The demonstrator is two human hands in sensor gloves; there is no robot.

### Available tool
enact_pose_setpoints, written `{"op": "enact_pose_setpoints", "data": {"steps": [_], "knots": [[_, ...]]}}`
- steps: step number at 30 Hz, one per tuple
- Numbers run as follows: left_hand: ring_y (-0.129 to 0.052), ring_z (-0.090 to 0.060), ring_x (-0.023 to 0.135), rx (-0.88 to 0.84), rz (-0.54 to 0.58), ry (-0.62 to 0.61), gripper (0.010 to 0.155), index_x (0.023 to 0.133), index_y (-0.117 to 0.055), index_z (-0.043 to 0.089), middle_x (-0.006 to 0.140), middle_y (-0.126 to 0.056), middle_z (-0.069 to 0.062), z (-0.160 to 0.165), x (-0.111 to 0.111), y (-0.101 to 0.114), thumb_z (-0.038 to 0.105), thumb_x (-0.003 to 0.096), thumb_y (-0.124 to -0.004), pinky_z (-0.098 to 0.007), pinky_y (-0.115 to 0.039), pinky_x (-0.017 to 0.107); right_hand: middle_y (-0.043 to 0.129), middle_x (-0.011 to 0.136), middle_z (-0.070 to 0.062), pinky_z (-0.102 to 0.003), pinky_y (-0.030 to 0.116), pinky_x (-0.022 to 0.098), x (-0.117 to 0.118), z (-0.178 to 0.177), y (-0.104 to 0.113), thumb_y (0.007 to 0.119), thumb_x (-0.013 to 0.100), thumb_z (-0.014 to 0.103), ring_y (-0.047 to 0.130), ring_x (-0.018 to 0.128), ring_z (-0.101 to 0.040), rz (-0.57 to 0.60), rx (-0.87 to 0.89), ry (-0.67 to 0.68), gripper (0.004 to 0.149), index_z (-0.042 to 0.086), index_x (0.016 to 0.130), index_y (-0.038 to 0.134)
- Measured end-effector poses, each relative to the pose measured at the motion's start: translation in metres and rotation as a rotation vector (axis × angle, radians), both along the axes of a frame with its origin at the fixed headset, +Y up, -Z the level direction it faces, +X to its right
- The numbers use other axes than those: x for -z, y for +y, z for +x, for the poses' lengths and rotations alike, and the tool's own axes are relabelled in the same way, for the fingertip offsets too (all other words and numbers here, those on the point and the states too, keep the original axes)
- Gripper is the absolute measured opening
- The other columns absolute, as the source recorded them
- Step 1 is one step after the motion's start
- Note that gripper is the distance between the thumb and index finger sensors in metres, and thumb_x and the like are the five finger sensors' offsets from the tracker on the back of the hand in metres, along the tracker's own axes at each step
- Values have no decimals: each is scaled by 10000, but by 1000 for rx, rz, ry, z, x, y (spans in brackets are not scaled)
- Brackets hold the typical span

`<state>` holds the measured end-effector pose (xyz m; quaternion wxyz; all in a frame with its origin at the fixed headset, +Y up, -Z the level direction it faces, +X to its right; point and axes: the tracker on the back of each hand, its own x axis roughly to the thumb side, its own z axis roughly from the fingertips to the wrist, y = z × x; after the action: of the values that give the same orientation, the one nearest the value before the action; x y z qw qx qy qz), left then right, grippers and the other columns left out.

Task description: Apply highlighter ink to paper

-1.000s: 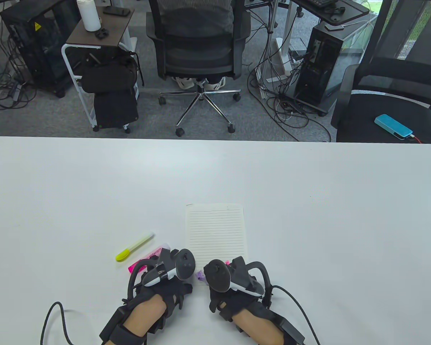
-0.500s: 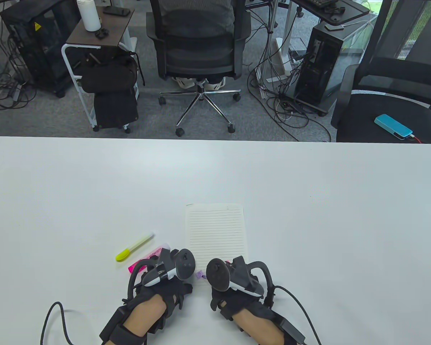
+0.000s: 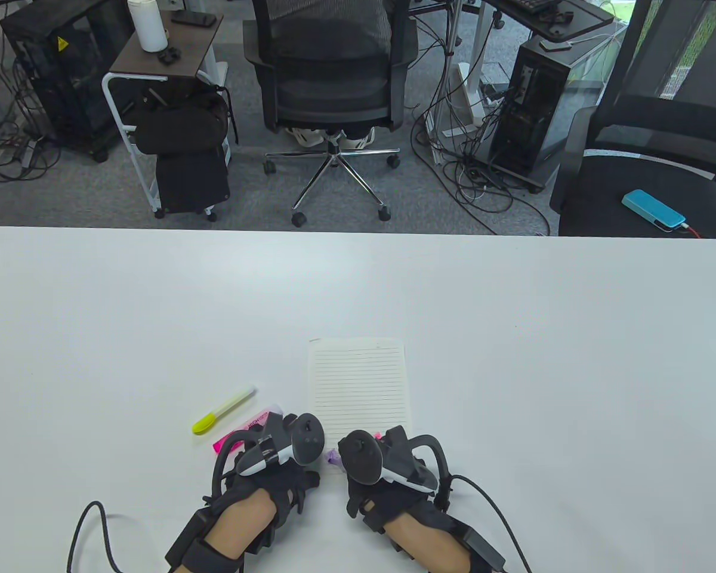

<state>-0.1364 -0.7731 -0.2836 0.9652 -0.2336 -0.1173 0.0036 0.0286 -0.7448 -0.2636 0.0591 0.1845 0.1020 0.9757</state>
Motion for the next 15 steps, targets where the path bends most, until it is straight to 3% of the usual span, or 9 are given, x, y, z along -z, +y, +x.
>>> {"op": "enact_pose_setpoints", "data": {"steps": [15], "knots": [[-447,-432,1008,2,0,0,755,1061,-430,365,1140,-324,-98,0,0,0,533,406,-768,-657,-352,727,885,835,-163,-529,748,460,3,1,0,713,614,281,912,574,-379,-42,33,42,393,175,990,752]]}}
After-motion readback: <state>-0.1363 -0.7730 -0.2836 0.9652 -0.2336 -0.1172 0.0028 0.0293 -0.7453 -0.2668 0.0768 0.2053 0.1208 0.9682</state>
